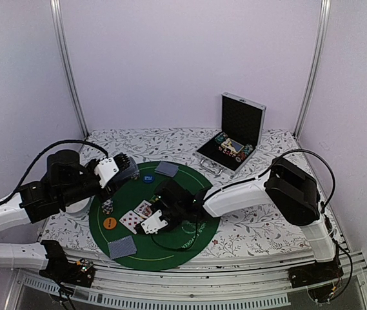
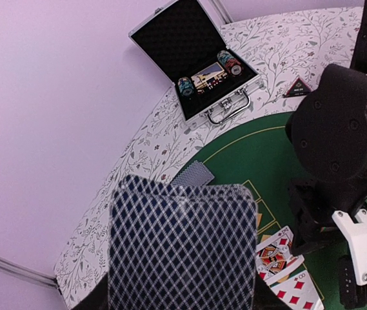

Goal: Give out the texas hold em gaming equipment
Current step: Flop the poker card in the community card area.

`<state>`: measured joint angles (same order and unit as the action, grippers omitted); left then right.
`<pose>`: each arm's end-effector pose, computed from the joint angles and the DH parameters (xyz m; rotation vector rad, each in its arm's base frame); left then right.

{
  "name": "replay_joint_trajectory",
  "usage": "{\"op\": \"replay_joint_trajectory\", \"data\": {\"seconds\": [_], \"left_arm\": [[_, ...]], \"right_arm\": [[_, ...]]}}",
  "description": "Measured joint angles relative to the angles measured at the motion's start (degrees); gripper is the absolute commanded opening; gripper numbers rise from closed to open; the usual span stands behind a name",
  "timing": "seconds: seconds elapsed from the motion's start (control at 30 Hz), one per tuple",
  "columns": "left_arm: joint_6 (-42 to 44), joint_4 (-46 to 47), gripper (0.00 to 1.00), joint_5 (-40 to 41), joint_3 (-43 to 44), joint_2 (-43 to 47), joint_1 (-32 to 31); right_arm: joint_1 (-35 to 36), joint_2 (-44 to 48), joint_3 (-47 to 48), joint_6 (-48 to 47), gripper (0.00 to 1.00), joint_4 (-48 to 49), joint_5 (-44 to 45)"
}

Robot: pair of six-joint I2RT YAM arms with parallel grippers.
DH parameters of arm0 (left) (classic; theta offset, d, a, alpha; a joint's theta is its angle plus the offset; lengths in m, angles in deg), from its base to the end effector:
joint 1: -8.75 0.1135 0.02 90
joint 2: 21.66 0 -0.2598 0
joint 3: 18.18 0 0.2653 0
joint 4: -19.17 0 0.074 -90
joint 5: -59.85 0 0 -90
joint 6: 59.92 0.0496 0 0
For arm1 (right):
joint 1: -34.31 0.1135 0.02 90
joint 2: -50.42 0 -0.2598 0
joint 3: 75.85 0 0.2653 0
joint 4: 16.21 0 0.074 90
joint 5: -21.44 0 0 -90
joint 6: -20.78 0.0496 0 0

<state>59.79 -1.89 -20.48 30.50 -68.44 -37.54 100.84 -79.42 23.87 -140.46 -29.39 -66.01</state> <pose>0.1603 -0.1557 0.2713 1.0780 1.5651 -0.0357 0.2035 0.4631 0.0951 -2.1630 0.8593 -0.0930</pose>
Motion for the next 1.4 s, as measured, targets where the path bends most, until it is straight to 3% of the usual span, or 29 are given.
{"op": "replay_joint_trajectory", "data": {"seconds": [0.4, 0.83, 1.03, 1.3, 1.33, 1.37, 1.4], "left_arm": [[0.0, 0.0, 0.45, -0.04, 0.0, 0.0, 0.02], [0.0, -0.02, 0.45, -0.07, 0.0, 0.0, 0.02], [0.0, -0.02, 0.45, -0.07, 0.0, 0.0, 0.02], [0.0, -0.02, 0.45, -0.15, 0.0, 0.0, 0.04], [0.0, -0.02, 0.45, -0.17, 0.0, 0.0, 0.04], [0.0, -0.02, 0.45, -0.17, 0.0, 0.0, 0.04], [0.0, -0.02, 0.45, -0.2, 0.0, 0.0, 0.04]], "right_arm": [[0.92, -1.53, 2.23, 1.05, 0.03, -0.28, -0.31], [1.44, -1.22, 1.75, 2.19, 0.18, 0.59, 0.63], [2.21, 0.9, -0.85, 2.19, 0.33, 0.59, 1.73], [3.34, 5.7, -5.09, 3.65, 0.68, -0.5, 2.91], [3.41, 6.86, -6.43, 4.42, 0.76, 0.13, 2.91], [3.5, 8.37, -8.07, 5.33, 0.94, 0.46, 2.89], [3.5, 9.84, -9.68, 6.34, 1.0, 1.05, 2.82]]}}
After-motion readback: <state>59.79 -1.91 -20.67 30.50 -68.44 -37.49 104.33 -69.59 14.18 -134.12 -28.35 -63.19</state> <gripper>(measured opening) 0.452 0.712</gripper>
